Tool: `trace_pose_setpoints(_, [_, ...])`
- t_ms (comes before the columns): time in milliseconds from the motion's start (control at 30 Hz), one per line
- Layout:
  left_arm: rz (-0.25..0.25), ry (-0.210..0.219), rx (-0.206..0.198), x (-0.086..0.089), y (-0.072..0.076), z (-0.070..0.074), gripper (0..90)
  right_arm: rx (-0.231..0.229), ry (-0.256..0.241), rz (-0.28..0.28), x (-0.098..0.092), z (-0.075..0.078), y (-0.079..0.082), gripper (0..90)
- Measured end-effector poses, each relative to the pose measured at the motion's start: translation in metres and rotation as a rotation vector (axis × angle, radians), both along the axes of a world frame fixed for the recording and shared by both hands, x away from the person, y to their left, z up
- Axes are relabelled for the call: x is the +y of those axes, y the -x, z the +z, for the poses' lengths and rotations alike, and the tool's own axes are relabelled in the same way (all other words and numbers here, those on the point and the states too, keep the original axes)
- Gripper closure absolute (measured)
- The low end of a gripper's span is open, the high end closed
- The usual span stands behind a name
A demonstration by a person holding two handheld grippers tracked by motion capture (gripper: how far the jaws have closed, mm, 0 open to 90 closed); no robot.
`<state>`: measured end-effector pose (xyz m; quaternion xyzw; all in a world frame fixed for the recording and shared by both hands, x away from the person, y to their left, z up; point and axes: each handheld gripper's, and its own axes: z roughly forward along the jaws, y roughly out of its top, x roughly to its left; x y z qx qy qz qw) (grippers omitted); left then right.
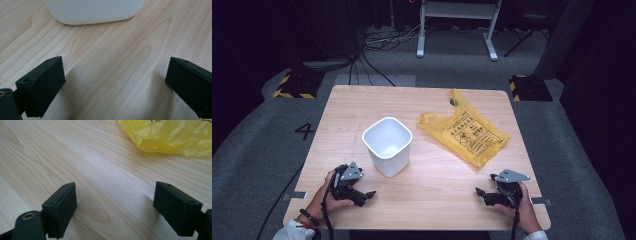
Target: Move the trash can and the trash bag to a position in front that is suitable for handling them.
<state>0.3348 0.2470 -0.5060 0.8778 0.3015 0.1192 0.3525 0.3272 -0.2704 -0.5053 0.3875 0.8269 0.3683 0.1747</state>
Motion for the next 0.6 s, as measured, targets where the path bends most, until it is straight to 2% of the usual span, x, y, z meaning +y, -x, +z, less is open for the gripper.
trace_pose_setpoints(233, [-0.006,0.000,0.002,0.002,-0.007,0.000,2.3,0.000,0.000,0.000,0.000,0.000,0.000,18.7])
trace_pose_setpoints(367, [-0.008,0.001,0.000,0.006,-0.015,0.000,2.3,-0.001,0.000,0.002,0.000,0.000,0.000,18.6])
trace_pose_setpoints(400, [-0.035,-0.001,0.000,0.007,-0.020,0.000,2.3,0.000,0.001,0.008,0.000,0.000,-0.001,18.4])
trace_pose_setpoints(600, [-0.039,-0.001,-0.009,0.009,-0.034,0.000,2.2,-0.001,0.001,0.010,0.000,0.000,-0.001,18.5])
